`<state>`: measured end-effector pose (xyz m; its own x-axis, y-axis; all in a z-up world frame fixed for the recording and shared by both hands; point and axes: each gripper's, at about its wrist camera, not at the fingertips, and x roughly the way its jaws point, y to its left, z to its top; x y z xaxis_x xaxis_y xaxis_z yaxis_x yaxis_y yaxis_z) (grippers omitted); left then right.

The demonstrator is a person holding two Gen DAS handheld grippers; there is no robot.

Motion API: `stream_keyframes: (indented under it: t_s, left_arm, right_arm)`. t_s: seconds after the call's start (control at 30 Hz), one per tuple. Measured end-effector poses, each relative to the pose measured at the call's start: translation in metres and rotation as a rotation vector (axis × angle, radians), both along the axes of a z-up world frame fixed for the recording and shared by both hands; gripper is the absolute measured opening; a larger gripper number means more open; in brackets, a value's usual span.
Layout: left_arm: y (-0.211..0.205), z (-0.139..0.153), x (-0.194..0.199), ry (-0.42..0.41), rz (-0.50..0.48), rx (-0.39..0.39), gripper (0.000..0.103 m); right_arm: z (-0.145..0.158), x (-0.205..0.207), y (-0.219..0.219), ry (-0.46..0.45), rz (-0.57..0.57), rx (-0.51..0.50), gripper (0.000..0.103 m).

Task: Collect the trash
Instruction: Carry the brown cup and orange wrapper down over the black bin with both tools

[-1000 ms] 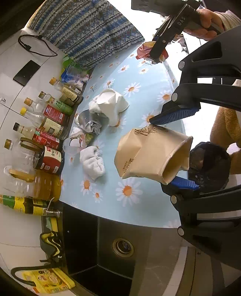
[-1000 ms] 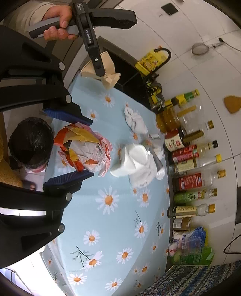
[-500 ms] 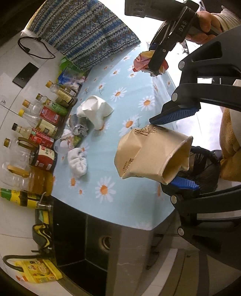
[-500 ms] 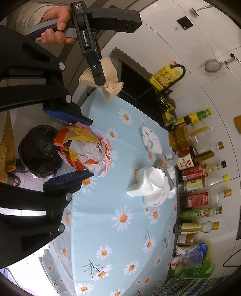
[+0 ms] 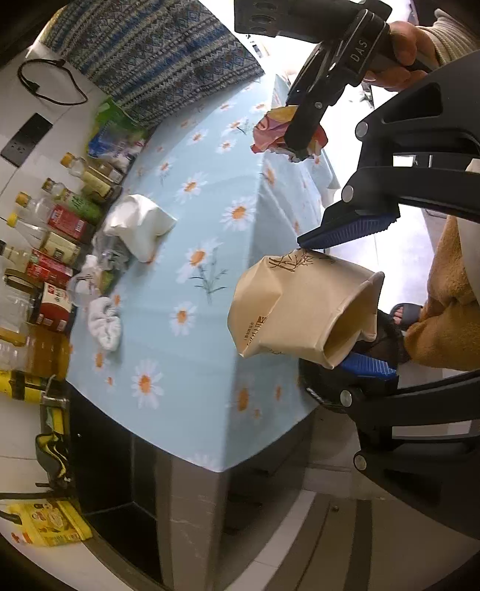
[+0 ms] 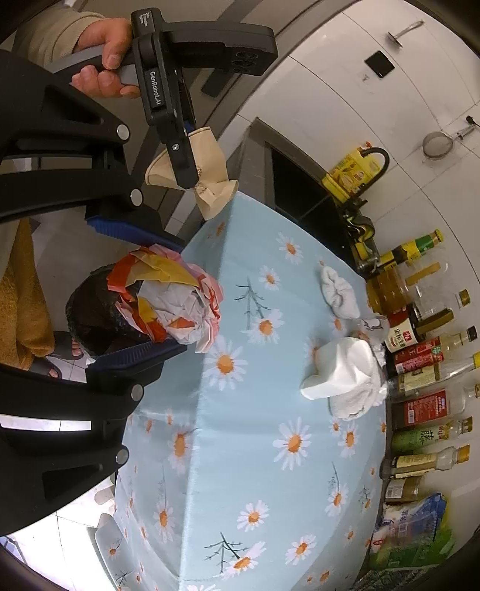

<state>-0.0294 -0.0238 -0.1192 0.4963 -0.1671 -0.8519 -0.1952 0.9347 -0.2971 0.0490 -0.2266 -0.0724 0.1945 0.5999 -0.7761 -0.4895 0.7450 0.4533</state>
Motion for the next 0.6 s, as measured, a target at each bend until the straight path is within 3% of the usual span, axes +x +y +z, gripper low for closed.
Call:
stream_keyframes:
  t_s: [0.6]
  left_arm:
    - [-0.019, -0.019, -0.033, 0.050, 0.036, 0.020, 0.051]
  right_arm:
    - [-0.025, -0.025, -0.020, 0.062, 0.018, 0.048, 0.050]
